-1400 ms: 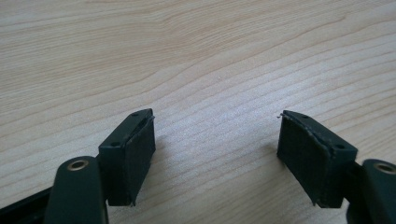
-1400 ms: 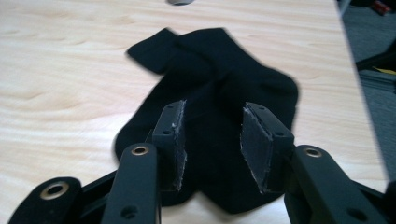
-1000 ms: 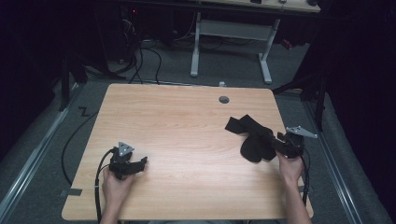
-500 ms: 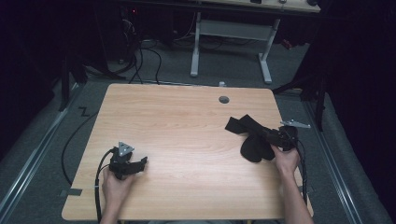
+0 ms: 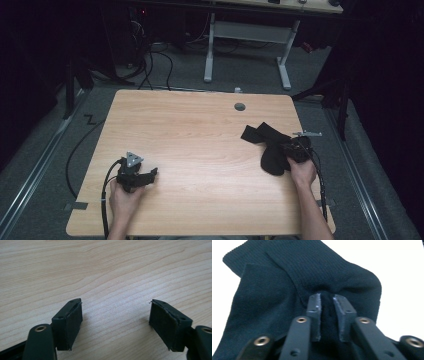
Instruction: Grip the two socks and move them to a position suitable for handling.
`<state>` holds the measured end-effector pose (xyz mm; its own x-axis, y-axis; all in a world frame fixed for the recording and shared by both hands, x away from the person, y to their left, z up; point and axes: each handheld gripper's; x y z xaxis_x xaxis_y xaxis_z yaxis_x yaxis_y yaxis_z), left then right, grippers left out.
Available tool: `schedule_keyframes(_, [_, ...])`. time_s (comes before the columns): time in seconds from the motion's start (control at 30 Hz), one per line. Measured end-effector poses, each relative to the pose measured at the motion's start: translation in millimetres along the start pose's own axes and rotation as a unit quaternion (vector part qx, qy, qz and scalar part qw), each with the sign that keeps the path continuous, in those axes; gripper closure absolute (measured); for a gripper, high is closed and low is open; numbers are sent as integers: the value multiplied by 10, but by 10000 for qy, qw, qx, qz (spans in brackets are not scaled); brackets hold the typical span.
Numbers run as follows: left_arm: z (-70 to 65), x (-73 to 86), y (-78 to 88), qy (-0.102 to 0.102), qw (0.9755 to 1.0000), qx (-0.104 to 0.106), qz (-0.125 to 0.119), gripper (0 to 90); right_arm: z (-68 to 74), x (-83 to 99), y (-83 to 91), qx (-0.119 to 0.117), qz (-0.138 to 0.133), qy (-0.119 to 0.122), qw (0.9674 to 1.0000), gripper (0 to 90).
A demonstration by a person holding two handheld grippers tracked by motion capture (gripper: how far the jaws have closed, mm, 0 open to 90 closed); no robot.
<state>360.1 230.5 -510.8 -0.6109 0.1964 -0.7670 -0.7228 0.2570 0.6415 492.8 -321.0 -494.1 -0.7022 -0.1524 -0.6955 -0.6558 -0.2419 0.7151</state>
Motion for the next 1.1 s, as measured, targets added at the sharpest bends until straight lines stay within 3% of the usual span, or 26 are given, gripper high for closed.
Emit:
schedule_keyframes(0.23, [2, 0, 1, -4, 10000, 2, 5, 272, 6, -11, 27, 254, -88, 102, 9996, 839])
schedule_keyframes(0.57, [2, 0, 1, -1, 10000, 4, 4, 272, 31, -154, 271, 345, -367, 329, 9982, 843])
schedule_keyframes(0.8, [2, 0, 0, 3, 10000, 5, -1, 272, 121, -327, 525, 278, -735, 553, 9954, 844])
schedule_keyframes(1.07, [-6, -1, 0, -50, 10000, -26, 26, 271, 275, -452, 712, 250, -875, 804, 9926, 843])
schedule_keyframes(1.1, [-6, -1, 0, -50, 10000, -26, 26, 271, 309, -476, 760, 161, -912, 825, 9923, 843])
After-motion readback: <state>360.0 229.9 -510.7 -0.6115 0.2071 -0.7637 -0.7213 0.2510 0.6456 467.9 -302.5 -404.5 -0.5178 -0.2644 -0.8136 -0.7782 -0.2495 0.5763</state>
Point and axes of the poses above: each handheld gripper's, and its own axes: y roughly backward along the jaws, x roughly out of its underside, z roughly to its left, and after that the axes turned 1 degree about y, right-handed
